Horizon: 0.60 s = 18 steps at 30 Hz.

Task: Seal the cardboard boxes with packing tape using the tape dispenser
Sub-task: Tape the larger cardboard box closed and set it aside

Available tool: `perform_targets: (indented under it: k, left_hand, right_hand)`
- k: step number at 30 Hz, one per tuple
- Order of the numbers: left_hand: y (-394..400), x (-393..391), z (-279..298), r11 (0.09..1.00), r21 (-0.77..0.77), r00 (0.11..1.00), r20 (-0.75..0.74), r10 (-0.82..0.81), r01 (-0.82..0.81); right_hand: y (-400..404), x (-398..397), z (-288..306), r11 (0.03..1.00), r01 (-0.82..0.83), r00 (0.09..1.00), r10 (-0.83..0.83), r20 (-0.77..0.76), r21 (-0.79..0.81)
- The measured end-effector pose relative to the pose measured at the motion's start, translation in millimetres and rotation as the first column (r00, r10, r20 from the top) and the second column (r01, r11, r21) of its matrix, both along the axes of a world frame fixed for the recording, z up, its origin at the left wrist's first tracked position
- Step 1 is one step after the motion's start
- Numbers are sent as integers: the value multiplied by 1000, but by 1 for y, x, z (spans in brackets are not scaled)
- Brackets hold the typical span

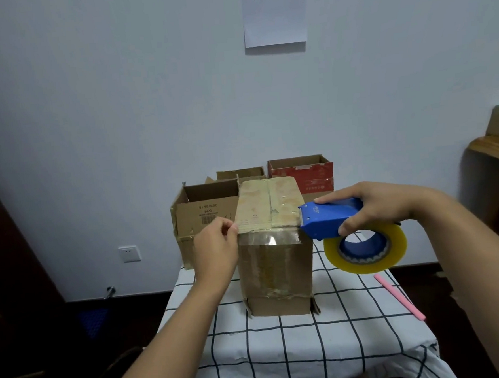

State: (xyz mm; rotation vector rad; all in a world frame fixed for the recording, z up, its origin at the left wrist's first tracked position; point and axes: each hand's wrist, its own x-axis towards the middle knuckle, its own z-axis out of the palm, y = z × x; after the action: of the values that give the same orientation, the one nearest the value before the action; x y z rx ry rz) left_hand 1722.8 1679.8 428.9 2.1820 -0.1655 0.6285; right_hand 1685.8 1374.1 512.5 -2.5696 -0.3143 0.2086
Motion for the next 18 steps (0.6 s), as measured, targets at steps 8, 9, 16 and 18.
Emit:
perform_targets:
  k: [8,9,16,18]
  left_hand:
    - [-14,-17,4,916,383,992,37,118,-123]
    - [-20,-18,5,885,453,993,92,73,-107]
    - [-56,-9,-5,648,736,932,65,-357,197]
    - [-55,-7,-12,654,743,943,103,-318,140]
  right_hand:
    - [0,-2,-4,1000,21,1000,-21,14,4]
    - [0,-3,-4,1000,22,1000,-22,15,6]
    - [3,-4,-2,1000,8,1000,-8,26,-8]
    - [2,-5,-3,1000,1,999,0,42,-18]
